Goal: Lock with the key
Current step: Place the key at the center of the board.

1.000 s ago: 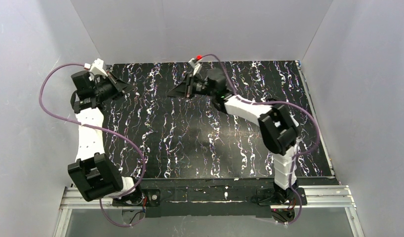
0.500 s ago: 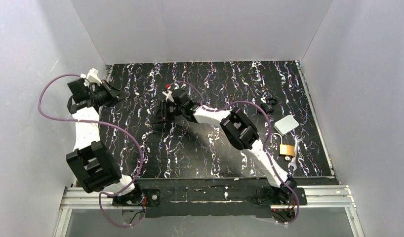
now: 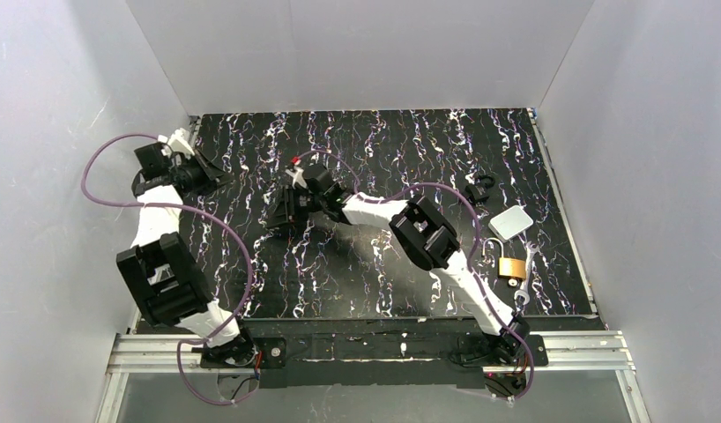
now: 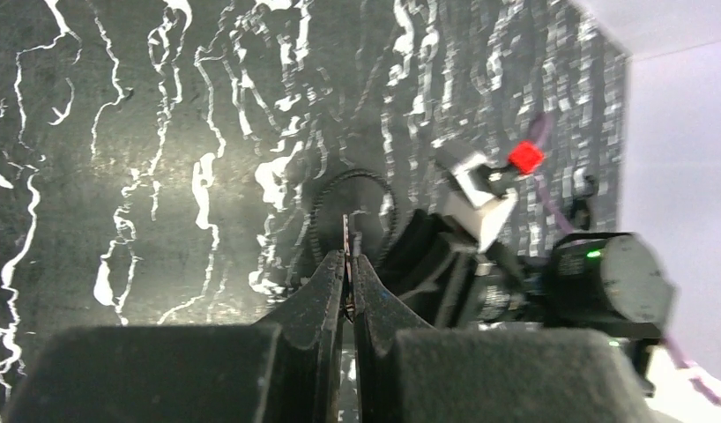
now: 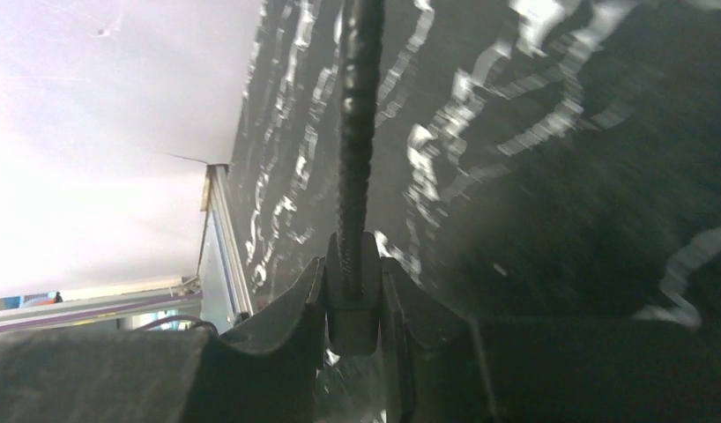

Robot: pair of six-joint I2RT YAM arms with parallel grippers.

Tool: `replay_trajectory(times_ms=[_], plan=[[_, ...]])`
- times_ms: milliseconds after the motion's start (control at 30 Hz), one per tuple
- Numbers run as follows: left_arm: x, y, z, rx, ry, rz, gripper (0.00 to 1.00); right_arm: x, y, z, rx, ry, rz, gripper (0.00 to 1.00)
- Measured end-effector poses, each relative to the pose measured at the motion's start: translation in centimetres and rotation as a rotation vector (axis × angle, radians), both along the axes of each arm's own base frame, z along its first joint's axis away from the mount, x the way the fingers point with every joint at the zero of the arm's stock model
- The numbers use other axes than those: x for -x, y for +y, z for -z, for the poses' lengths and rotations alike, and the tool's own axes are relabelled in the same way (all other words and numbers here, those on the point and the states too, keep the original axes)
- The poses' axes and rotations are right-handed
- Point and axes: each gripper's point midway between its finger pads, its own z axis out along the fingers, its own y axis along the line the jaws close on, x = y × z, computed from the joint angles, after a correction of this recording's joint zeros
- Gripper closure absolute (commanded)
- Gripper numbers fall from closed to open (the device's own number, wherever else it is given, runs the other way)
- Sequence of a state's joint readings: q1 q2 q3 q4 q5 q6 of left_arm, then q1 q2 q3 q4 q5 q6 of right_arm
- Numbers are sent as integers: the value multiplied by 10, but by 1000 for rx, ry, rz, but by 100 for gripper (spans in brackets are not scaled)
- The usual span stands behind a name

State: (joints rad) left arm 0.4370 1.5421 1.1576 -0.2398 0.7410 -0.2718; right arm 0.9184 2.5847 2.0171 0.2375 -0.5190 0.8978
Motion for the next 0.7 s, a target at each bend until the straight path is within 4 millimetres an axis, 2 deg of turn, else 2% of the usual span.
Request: replay_trajectory(times_ms=[33, 100, 200, 300, 400, 500, 567, 700], plan=[[-1, -3, 3, -8, 6, 10, 100, -2, -8, 6, 17, 9, 6, 99], [-5, -9, 23, -72, 43, 36, 100, -6, -25, 13, 46, 19, 19, 99], [-11, -21, 55, -157, 106, 83, 100, -18, -49, 11, 72, 13, 45, 99], [-21, -27, 86, -214, 177, 118, 100, -33, -65, -13, 47, -28, 73, 99], [-33, -23, 113, -264, 237, 131, 100, -38, -69, -45, 0, -81, 80, 99], [-35, -22, 129, -298, 278, 144, 94, -32, -67, -69, -46, -122, 68, 99], [-34, -25, 135, -304, 296, 156, 89, -29, -67, -74, -61, -132, 62, 99], [-38, -26, 142, -321, 313, 173, 63, -20, -67, -65, -55, -114, 45, 99]])
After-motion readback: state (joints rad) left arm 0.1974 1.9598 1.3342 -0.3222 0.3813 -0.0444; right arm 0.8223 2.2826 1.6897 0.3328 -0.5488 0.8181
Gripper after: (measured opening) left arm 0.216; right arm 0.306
